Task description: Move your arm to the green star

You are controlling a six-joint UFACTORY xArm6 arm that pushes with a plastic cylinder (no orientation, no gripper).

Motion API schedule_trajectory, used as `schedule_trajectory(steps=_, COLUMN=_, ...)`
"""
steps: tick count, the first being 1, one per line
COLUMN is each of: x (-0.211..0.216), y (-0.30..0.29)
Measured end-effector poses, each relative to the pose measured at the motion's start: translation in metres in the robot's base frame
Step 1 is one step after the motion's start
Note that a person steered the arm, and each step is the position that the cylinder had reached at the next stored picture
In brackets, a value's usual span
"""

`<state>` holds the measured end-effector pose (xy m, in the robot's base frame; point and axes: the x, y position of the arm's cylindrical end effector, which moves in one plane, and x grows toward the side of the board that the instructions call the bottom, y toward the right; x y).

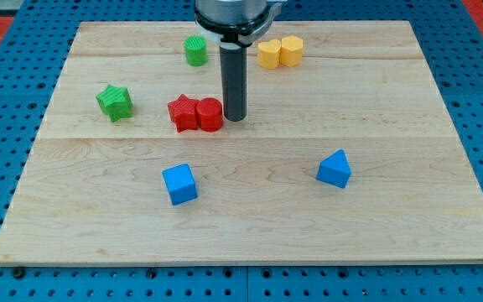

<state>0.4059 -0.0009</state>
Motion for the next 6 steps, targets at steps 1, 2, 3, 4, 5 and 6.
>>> schedule_trajectory(steps=1, x=0.061, y=0.018)
schedule_trajectory(steps=2, x=0.076, y=-0.092)
schedule_trajectory(steps=3, x=0.044, y=-0.176)
schedule_trajectory(steps=4, x=0.007, y=-0.175)
schedule_trajectory(steps=5, x=0.008, y=-0.177)
schedule_trajectory(steps=6, x=0.014, y=-0.178)
